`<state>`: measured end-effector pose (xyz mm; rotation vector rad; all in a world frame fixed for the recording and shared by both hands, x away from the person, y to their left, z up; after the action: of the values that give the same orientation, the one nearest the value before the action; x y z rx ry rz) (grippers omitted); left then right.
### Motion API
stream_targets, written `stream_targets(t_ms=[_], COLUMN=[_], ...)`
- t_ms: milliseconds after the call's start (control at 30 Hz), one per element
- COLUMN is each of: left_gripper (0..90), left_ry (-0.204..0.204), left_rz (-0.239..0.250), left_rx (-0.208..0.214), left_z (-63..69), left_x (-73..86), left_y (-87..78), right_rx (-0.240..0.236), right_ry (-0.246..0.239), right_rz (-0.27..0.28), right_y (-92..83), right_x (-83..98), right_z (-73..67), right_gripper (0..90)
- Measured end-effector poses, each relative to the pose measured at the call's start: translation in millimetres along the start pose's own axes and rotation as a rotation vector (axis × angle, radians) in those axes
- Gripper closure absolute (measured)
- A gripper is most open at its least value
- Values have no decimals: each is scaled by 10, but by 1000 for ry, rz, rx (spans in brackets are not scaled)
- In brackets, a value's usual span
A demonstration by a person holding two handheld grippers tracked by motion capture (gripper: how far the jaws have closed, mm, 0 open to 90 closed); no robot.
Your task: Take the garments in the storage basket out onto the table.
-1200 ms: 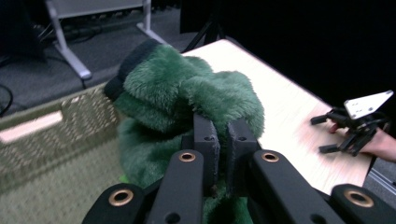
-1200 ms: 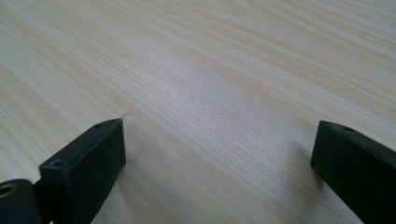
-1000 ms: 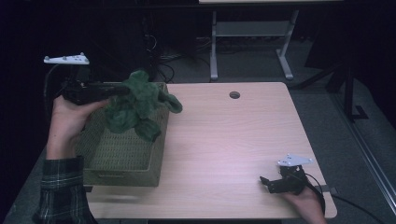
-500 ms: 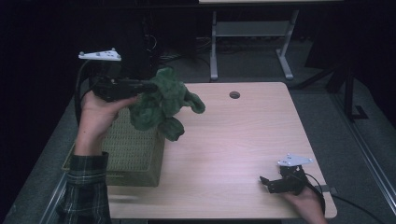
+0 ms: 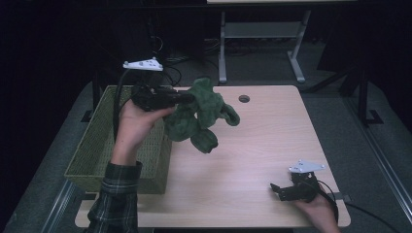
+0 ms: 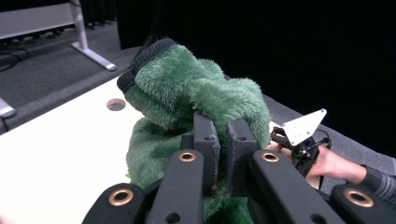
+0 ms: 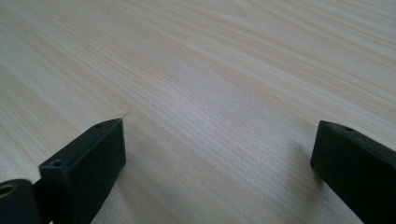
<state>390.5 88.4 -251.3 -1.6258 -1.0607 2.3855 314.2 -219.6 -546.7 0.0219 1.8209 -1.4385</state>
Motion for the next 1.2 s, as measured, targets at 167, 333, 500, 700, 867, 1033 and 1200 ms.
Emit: stream_targets(t_ms=[167, 333, 500, 700, 867, 1033, 1200], left_gripper=[852, 852, 851, 852, 852, 852, 852], left_ry=[10, 4, -5, -26, -33, -49, -78], left_rz=[-13, -26, -30, -48, -74, -114, -137], left_rx=[19, 49, 68, 91, 102, 123, 149], left_z=[90, 185, 230, 291, 329, 392, 427], left_x=[25, 93, 151, 298, 402, 548, 678], left_y=[179, 443, 609, 928, 1143, 1470, 1724], right_rx=[0, 0, 0, 0, 2, 3, 3], right_ry=[-1, 0, -1, -1, -5, -7, -7], right_rz=[0, 0, 0, -1, 3, 4, 3], right_y=[0, 0, 0, -1, 1, 1, 1], right_x=[0, 0, 0, 1, -2, -4, -3], right_z=[0, 0, 0, 0, 4, 6, 6], right_gripper=[29, 29, 29, 29, 29, 28, 29])
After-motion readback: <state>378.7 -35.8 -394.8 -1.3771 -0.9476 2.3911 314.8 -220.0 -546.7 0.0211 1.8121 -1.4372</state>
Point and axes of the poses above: each handheld gripper's, and its own axes: y roughly forward along the jaws, x roughly out of its underside, z roughly to its right, the point moved 9 cm from there along y, roughly forward along the jaws, and after that the axes turned 9 degrees about -z, right-handed, at the moved point
